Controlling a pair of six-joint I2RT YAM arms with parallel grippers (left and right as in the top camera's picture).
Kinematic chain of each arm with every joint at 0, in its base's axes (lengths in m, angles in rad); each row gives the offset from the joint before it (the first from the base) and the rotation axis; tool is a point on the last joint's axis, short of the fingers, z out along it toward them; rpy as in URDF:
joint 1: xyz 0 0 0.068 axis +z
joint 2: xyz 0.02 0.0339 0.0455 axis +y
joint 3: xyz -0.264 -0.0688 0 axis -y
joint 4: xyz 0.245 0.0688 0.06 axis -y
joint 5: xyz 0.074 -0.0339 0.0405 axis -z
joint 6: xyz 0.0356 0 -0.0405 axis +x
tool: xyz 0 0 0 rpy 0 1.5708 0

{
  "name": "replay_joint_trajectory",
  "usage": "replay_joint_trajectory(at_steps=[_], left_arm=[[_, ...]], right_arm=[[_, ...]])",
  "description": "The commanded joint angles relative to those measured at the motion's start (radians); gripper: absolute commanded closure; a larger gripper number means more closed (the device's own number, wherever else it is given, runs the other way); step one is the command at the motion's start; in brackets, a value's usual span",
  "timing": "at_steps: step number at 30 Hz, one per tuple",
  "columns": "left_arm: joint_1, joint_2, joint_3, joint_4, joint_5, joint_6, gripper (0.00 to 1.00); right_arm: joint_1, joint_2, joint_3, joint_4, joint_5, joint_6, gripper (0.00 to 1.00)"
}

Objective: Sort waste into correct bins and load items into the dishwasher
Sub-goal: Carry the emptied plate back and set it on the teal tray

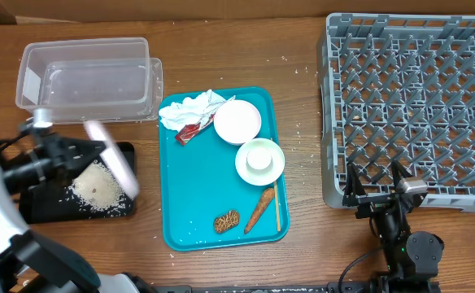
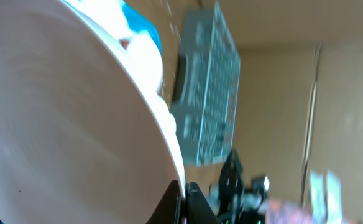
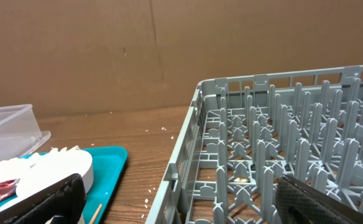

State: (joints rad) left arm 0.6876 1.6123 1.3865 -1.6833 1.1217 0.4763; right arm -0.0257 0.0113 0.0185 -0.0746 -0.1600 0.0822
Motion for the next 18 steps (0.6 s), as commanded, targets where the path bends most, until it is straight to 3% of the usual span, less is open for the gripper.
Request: replay_joint_trajectory(at_steps=[1,3,6,12,18], left_arm=[[-0.183,-0.049,0.015,-0.006,-0.004,0.1,0.96],[-0.344,-0.049,0.015,0.013,-0.058,0.072,0.96],[-0.507,-0.049,0.015,0.08,-0.167,-0.062,0.96],[-0.778,-0.049,0.015,0.309,-0.635,-0.528,0.96],[-1.0,-0.048,0.015,0.406,-0.854,-0.727,0.96]], right_arm=[[-0.003,-0.005,-0.01,0.006,0.002,-0.001,0.0],[-0.003,-0.005,-0.01,0.005,0.002,-0.001,0.0],[-0.003,-0.005,-0.01,0.006,0.002,-0.001,0.0],[-0.003,-0.005,-0.01,0.005,0.002,-0.001,0.0],[-0.003,-0.005,-0.01,0.006,0.002,-0.001,0.0]])
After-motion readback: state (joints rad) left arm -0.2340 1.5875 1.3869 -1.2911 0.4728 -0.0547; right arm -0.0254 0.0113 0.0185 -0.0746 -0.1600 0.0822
